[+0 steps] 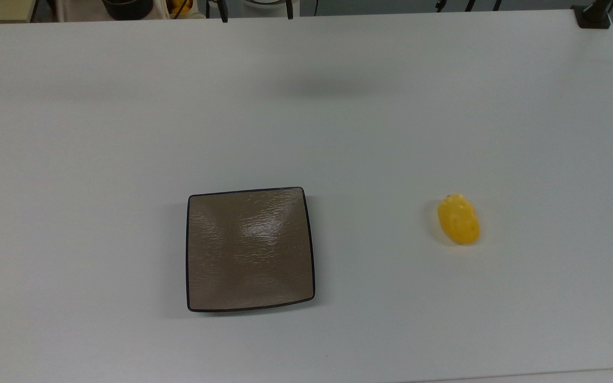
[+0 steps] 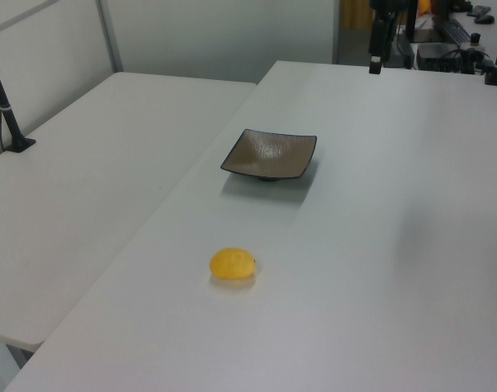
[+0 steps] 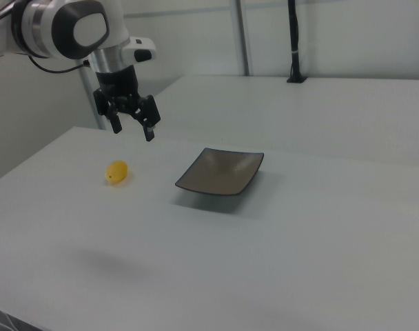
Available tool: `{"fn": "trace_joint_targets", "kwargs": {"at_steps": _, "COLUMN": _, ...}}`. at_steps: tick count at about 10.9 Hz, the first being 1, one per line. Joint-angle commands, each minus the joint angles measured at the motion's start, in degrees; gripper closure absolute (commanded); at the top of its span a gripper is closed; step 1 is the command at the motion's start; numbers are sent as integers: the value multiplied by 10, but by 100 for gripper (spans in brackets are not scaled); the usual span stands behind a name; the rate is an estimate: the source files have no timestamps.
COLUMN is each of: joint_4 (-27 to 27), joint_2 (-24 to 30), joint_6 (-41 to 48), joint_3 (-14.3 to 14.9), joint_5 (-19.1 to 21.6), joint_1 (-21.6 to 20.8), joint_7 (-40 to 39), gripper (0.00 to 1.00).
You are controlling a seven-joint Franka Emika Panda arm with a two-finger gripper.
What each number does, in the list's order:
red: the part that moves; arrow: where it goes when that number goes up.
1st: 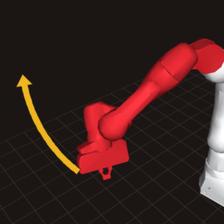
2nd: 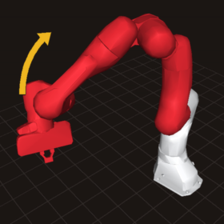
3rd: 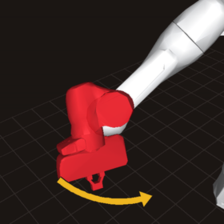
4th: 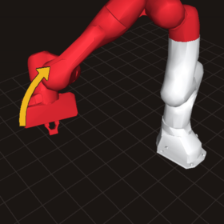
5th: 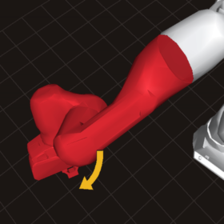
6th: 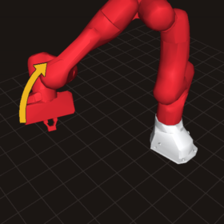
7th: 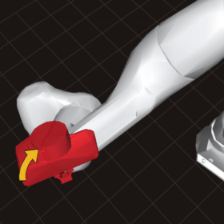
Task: Put potatoes on a ceramic plate
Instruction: 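Move the open gripper over the yellow potato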
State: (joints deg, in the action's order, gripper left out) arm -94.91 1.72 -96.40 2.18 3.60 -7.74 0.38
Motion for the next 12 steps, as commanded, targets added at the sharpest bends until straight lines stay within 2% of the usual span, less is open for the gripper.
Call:
{"fn": "trace_joint_targets", "kwargs": {"at_steps": 1, "joint_4": -2, "joint_2": -7, "joint_6": -38, "joint_3": -7, "joint_5": 9, "joint_1": -5, "joint_7": -8, "gripper": 0}}
{"fn": "trace_joint_targets", "kwargs": {"at_steps": 9, "joint_4": 1, "joint_2": -12, "joint_6": -38, "joint_3": -7, "joint_5": 16, "joint_1": -7, "joint_7": -10, "gripper": 0}}
{"fn": "trace_joint_targets", "kwargs": {"at_steps": 12, "joint_4": 3, "joint_2": -30, "joint_6": -39, "joint_3": -7, "joint_5": 19, "joint_1": -28, "joint_7": -4, "gripper": 0}}
